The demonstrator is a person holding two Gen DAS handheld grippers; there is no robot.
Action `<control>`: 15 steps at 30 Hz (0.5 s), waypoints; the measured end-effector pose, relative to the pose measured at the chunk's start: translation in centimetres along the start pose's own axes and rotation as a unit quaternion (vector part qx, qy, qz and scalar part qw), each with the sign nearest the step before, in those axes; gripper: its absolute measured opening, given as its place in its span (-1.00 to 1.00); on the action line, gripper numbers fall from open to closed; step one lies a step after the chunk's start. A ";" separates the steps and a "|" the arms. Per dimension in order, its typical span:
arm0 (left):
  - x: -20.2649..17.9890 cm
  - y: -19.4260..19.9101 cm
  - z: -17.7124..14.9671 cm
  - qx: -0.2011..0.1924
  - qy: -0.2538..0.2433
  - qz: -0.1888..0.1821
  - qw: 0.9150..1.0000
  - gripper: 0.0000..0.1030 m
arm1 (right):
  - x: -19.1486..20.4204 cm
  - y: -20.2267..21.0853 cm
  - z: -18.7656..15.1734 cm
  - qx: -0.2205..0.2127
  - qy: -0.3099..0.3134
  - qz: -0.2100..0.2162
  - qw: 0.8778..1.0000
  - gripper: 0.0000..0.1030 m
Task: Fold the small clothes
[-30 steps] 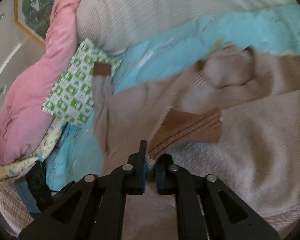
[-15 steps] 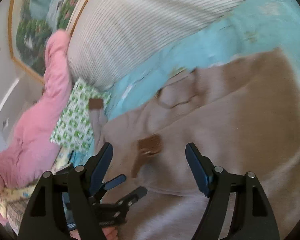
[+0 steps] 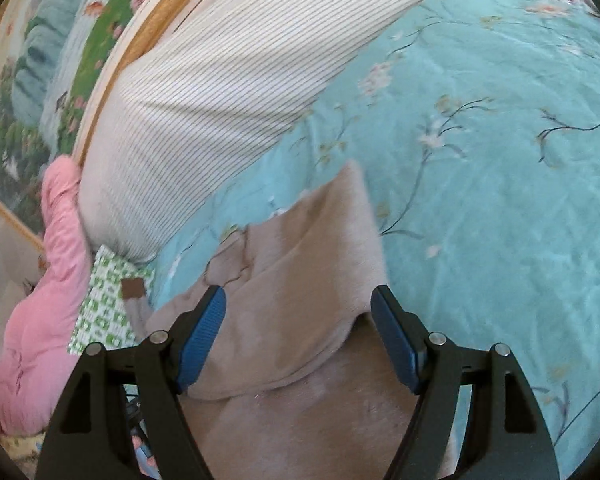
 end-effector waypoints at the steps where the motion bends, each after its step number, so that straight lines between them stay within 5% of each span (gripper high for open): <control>1: 0.0 0.1 0.1 0.007 0.000 -0.007 1.000 -0.94 | -0.3 0.0 0.2 0.001 -0.001 -0.006 1.000 0.47; 5: 1.9 2.7 0.8 -0.048 0.001 0.011 0.999 -0.95 | -0.8 0.1 1.3 -0.002 0.016 -0.033 0.999 0.47; 15: 4.0 2.5 0.8 -0.037 0.015 0.010 0.999 -0.94 | -0.2 -8.6 1.3 0.103 0.124 -0.120 0.980 0.47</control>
Point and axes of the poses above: each gripper's, at about its wrist camera, not at the fingertips, and y roughly against the way its jaws point, x to its left, z to its top, the point moved 3 cm from there along -y, roughly the way its jaws point, and after that the axes turned 6 degrees about y, right-handed, at the moved point
